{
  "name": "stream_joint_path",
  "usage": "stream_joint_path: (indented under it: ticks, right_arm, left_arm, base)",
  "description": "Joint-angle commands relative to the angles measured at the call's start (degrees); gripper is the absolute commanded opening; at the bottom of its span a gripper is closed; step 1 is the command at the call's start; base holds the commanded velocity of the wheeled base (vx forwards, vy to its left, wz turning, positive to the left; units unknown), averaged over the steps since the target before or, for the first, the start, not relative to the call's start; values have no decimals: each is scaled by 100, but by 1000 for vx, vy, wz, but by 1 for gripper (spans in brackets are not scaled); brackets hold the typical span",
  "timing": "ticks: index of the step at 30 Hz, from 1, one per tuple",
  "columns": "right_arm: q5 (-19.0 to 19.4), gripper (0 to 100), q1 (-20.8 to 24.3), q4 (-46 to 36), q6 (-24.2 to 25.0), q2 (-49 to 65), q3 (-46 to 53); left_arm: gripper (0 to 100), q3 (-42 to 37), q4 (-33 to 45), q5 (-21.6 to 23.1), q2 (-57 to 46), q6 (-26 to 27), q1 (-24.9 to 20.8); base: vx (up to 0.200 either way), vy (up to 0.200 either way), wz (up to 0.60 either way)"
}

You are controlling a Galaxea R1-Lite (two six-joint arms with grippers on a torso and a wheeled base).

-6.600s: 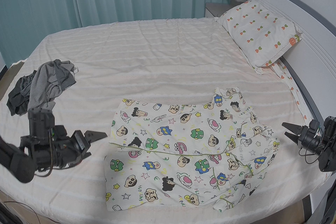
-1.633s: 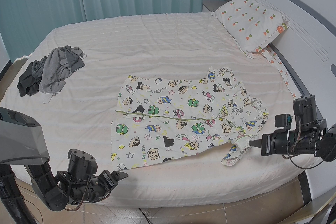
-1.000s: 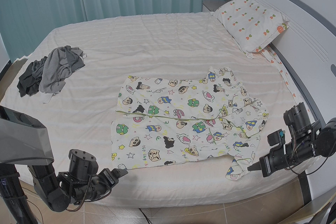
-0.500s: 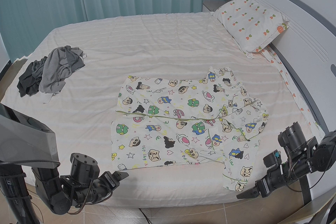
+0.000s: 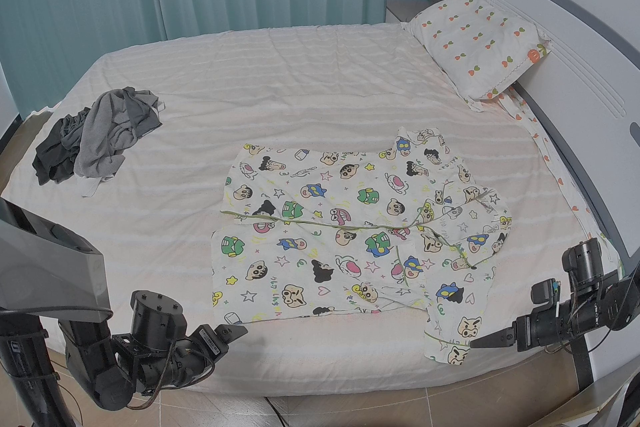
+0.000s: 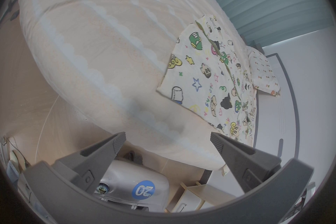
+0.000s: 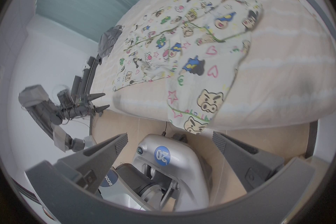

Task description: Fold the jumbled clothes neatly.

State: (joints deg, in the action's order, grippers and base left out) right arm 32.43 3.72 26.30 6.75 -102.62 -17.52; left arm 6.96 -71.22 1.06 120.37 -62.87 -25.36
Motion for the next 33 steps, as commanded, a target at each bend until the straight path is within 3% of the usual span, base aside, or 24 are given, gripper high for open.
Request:
stream_joint_path:
  ticks: [1, 11, 16, 33]
  right_arm:
    - [141, 100, -275, 297, 45, -566, 143]
    - [361, 100, -398, 1642, 45, -1023, 882]
    - [466, 100, -328, 2081, 1, -1216, 1154]
    - [475, 100, -310, 2389, -7, -1313, 1347]
  left_arm:
    - [100, -37, -85, -18, -128, 11, 4]
    - [100, 587, -15, -62, -75, 293, 321]
    - [100, 947, 275, -458, 118, 495, 338]
    - [100, 1677, 1426, -493, 347, 2235, 400]
  base:
    - [0, 0, 0]
    - [0, 0, 0]
    - [0, 0, 0]
    - [0, 0, 0]
